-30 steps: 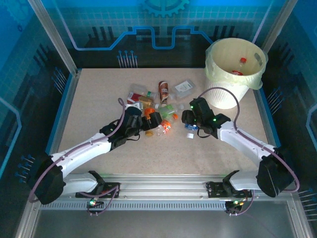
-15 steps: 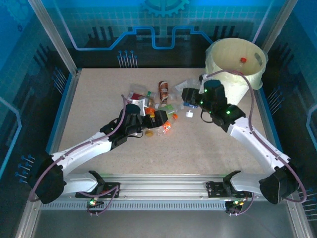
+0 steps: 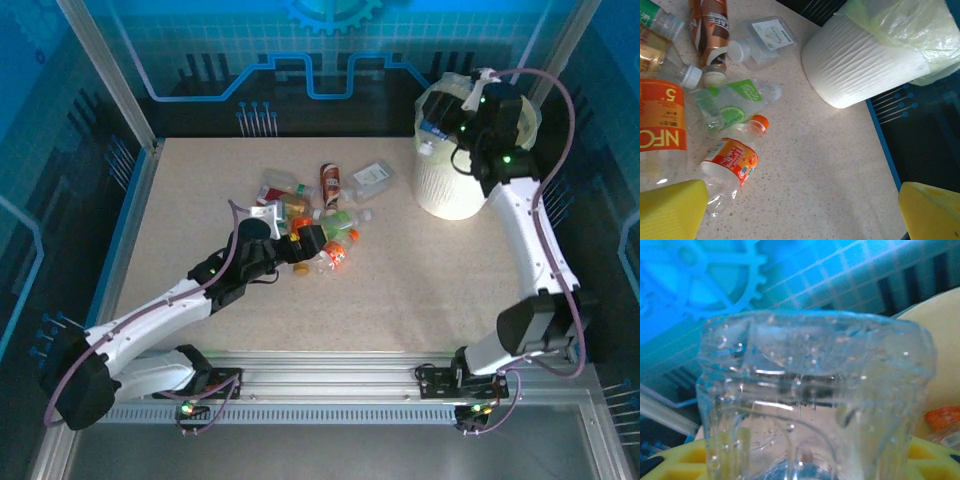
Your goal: Put the plastic bottles in the bin
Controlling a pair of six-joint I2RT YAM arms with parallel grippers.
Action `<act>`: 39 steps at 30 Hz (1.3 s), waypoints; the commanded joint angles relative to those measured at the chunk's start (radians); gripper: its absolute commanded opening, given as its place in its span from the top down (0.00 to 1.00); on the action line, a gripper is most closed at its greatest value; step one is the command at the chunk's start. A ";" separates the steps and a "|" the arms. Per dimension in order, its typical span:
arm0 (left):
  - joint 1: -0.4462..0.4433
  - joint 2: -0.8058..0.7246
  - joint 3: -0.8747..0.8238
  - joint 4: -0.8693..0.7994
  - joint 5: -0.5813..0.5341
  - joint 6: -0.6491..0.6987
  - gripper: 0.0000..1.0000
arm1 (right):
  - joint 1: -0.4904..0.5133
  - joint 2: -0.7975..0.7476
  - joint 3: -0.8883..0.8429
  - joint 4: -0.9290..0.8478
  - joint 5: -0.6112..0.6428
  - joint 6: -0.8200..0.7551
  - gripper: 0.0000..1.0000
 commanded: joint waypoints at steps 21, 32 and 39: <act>0.010 -0.049 -0.057 -0.031 -0.073 -0.041 0.01 | -0.152 0.421 0.388 -0.093 0.209 0.321 0.47; 0.010 -0.047 -0.062 -0.043 -0.082 -0.045 0.01 | -0.151 0.536 0.571 -0.238 0.210 0.439 0.18; 0.010 -0.047 -0.063 -0.047 -0.085 -0.042 0.01 | -0.152 0.498 0.566 -0.269 0.211 0.394 0.12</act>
